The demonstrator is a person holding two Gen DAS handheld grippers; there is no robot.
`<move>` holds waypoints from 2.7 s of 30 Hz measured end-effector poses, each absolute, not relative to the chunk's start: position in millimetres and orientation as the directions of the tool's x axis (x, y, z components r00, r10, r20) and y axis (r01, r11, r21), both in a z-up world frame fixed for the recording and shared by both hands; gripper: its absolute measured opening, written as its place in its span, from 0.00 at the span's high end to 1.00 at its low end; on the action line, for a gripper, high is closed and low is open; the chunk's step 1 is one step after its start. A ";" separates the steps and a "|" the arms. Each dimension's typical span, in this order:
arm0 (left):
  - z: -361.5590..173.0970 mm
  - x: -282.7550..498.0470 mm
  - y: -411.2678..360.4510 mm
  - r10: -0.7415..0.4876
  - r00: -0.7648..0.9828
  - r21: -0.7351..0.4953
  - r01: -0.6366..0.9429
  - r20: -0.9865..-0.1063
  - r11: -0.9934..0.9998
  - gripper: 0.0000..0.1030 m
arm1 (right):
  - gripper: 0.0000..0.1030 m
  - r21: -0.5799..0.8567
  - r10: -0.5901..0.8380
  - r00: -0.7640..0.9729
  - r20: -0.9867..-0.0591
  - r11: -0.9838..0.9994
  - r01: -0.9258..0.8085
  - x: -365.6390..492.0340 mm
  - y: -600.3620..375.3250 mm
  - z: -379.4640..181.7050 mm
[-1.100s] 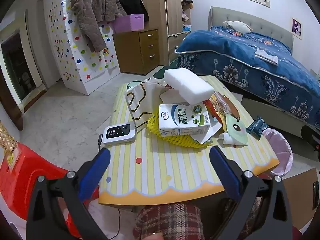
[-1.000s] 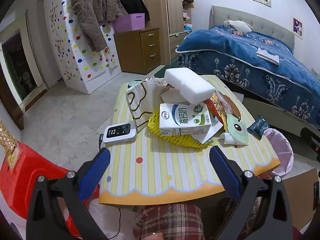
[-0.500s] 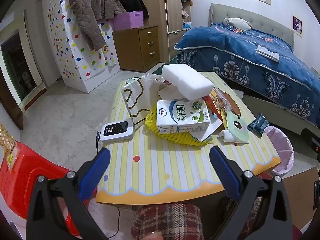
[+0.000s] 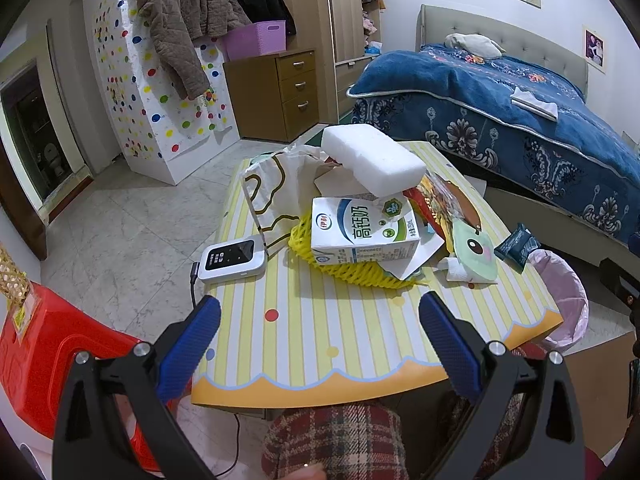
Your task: Collect trash
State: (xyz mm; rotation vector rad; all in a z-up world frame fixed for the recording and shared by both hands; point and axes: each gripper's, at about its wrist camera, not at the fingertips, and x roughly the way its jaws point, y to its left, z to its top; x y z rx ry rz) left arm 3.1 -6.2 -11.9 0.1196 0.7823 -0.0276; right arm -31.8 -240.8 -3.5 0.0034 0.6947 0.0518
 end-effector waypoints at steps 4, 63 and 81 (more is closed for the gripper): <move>-12.1 3.0 -6.1 0.020 0.709 0.098 0.069 -0.705 0.993 0.06 | 0.05 0.020 0.048 0.767 -0.640 0.999 -0.046 -31.6 -240.5 -3.2; -12.5 4.1 -2.8 0.033 0.707 0.112 0.065 -0.706 0.992 0.06 | 0.05 0.031 0.074 0.744 -0.664 0.997 -0.071 -28.5 -238.7 -9.9; -48.3 38.1 -30.0 -0.065 0.725 0.069 0.154 -0.686 0.986 0.06 | 0.45 0.045 0.028 0.717 -0.697 0.999 0.005 35.5 -311.4 -77.7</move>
